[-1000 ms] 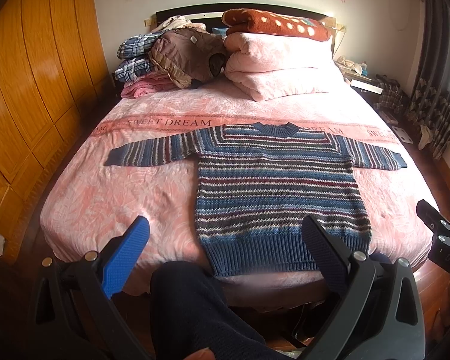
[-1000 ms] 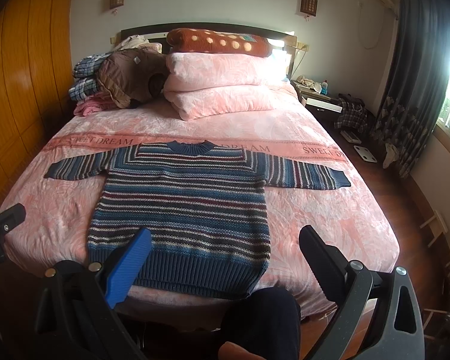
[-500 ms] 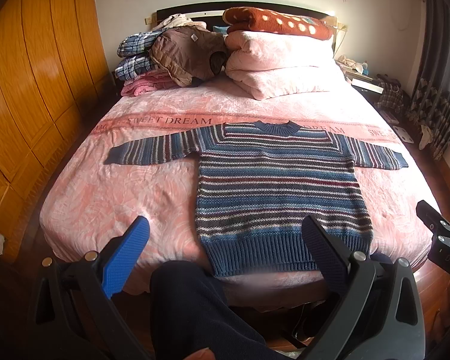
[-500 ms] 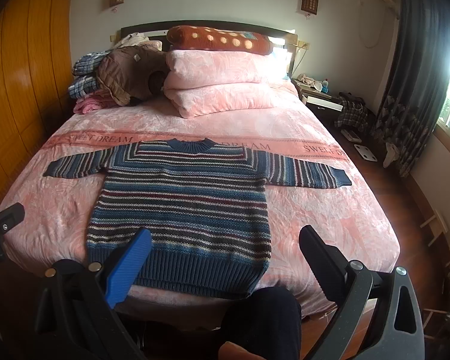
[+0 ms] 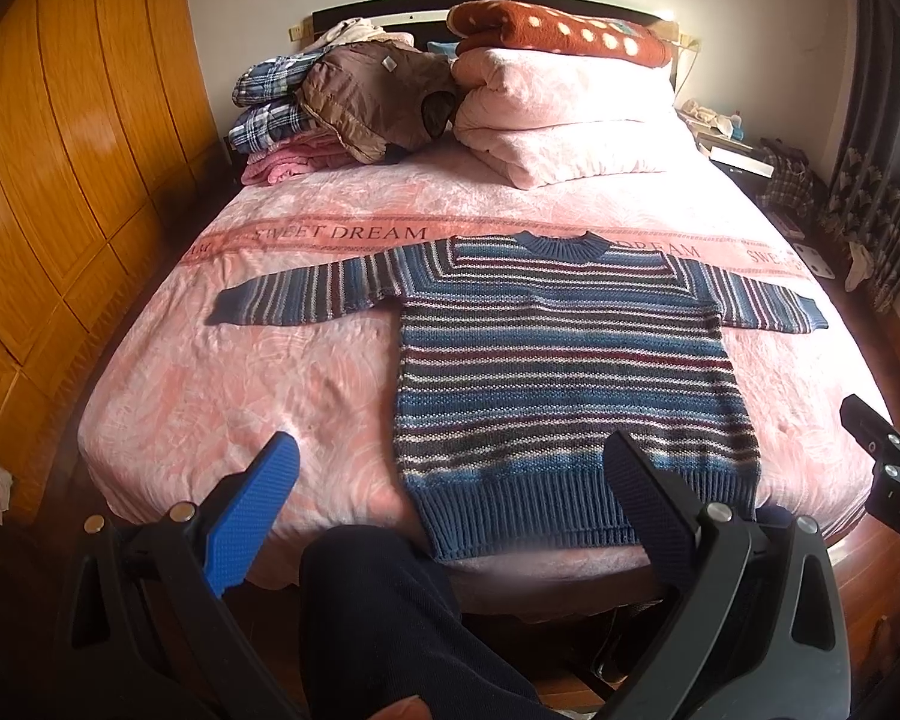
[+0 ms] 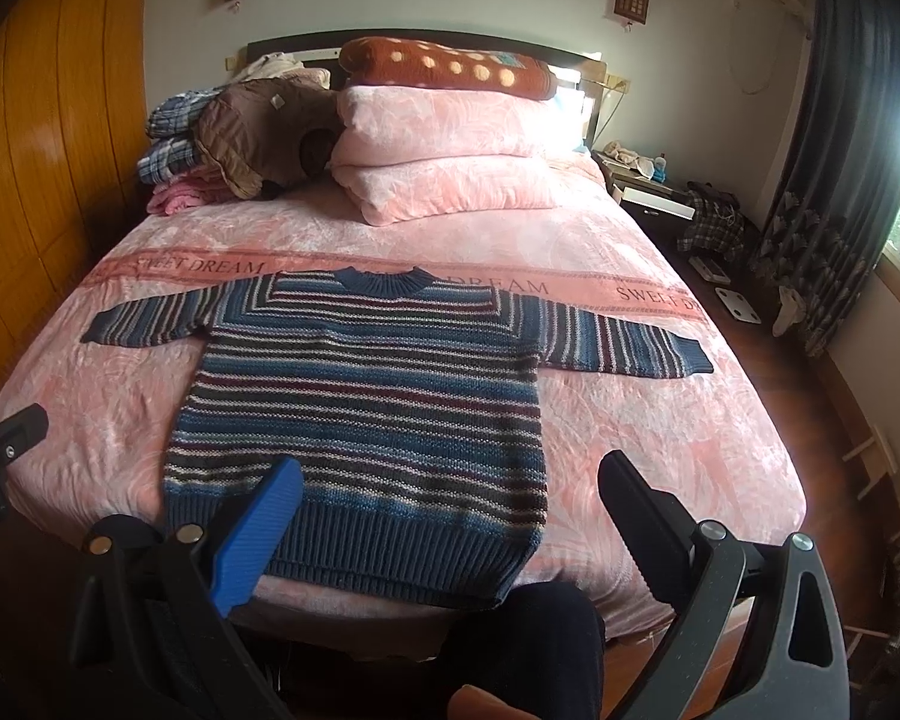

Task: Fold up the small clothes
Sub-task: 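Grasp the cuff of a striped sweater sleeve with the right gripper, then lift the sleeve with the right gripper and lay it across the sweater body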

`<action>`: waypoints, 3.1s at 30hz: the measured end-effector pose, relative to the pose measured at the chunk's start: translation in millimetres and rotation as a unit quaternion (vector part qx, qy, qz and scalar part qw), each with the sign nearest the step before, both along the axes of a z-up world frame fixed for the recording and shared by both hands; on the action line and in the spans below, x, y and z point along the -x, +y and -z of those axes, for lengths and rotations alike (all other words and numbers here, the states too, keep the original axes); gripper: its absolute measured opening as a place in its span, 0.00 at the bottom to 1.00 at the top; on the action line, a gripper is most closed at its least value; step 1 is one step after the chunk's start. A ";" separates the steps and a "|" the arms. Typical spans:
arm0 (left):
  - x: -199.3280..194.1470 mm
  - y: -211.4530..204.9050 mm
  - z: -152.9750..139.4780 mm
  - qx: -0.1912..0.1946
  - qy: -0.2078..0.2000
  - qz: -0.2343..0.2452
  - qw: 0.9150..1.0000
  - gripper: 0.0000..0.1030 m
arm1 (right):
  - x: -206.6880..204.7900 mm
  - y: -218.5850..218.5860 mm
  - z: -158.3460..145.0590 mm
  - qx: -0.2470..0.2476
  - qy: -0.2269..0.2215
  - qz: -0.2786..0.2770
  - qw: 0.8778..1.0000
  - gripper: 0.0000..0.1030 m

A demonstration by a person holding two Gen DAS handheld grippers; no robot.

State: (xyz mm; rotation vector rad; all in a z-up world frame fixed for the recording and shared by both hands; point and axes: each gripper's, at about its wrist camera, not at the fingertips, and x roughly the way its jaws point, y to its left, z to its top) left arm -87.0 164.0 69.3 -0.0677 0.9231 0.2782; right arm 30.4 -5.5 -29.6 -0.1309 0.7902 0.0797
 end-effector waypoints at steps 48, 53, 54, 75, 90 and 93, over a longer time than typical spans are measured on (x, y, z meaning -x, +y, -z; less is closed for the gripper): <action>-225.6 -38.6 231.7 0.362 0.068 0.076 0.927 0.97 | -397.7 -533.1 310.9 -0.501 0.096 0.334 0.793 0.26; -221.8 -24.8 232.9 0.393 0.066 0.049 0.916 0.97 | -400.5 -514.6 270.4 -0.465 0.066 0.308 0.827 0.14; -219.5 -21.2 231.0 0.389 0.062 0.047 0.918 0.97 | -401.7 -507.5 257.1 -0.458 0.058 0.299 0.835 0.14; -192.7 54.8 159.9 0.356 -0.007 0.044 0.933 0.97 | -403.7 -158.0 68.4 -0.246 -0.010 0.041 0.968 0.13; -239.0 66.7 179.3 0.363 -0.006 0.066 0.929 0.97 | -398.7 22.8 201.3 -0.088 0.086 -0.048 0.991 0.13; -259.0 64.8 193.9 0.392 0.005 0.074 0.917 0.97 | -395.3 47.7 232.5 -0.051 0.103 -0.065 0.991 0.14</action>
